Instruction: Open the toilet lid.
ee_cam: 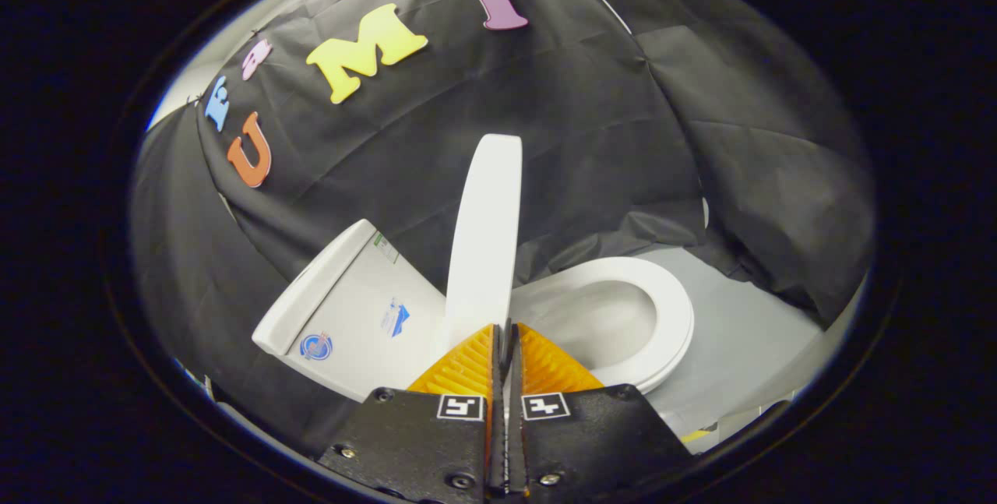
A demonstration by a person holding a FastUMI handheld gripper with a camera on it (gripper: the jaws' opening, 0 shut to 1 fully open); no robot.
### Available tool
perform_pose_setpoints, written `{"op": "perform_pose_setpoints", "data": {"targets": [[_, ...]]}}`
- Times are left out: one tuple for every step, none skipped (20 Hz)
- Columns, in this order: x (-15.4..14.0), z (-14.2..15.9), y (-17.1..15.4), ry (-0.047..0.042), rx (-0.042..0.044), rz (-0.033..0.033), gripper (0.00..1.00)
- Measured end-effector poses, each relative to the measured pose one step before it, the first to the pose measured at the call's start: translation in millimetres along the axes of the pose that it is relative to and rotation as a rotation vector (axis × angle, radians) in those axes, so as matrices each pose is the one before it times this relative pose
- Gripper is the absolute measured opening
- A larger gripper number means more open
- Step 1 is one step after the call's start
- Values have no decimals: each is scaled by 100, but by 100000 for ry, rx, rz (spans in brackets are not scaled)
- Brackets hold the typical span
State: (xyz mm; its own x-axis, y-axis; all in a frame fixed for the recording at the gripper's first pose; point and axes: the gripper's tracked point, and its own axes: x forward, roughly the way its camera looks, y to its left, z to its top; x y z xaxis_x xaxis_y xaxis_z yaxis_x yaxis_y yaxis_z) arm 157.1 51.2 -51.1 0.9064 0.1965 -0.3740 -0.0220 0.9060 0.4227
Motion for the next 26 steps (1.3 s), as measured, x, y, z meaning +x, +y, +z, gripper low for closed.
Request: {"op": "perform_pose_setpoints", "data": {"targets": [[-14, 43, 481, -397, -1708, -392, 5], [48, 40, 368, -457, -1792, -395, 5], [20, 91, 457, -625, -1619, -390, 5], [-96, 128, 302, -280, -1233, -263, 5], [7, -16, 387, -282, -1686, -398, 5], [50, 35, 325, -324, -1366, -410, 5], [-35, 72, 413, -321, -1582, -155, 6], [-42, 52, 355, -222, -1282, -297, 6], [34, 38, 289, -320, -1140, -192, 6], [11, 96, 334, -385, -1404, -247, 6], [23, 69, 326, -272, -1077, -215, 6], [-80, 62, 281, -212, -1194, -194, 6], [21, 30, 279, -179, -935, -158, 7], [-25, 77, 338, -188, -792, -209, 7], [34, -3, 390, -267, -1163, -96, 7], [-10, 28, 343, -227, -1234, -128, 7], [51, 10, 356, -315, -1473, -99, 7], [0, 68, 445, -296, -1627, -184, 7], [-48, 68, 372, -294, -1546, -313, 7], [25, 57, 322, -301, -1792, -319, 7], [11, -57, 306, -260, -1384, -326, 7], [-9, 106, 288, -384, -1252, -206, 7], [21, -1, 364, -349, -1160, -219, 7], [59, 113, 285, -247, -1035, -102, 7], [-3, 13, 317, -171, -1001, 97, 7], [-8, 65, 317, -92, -777, 172, 7]]}}
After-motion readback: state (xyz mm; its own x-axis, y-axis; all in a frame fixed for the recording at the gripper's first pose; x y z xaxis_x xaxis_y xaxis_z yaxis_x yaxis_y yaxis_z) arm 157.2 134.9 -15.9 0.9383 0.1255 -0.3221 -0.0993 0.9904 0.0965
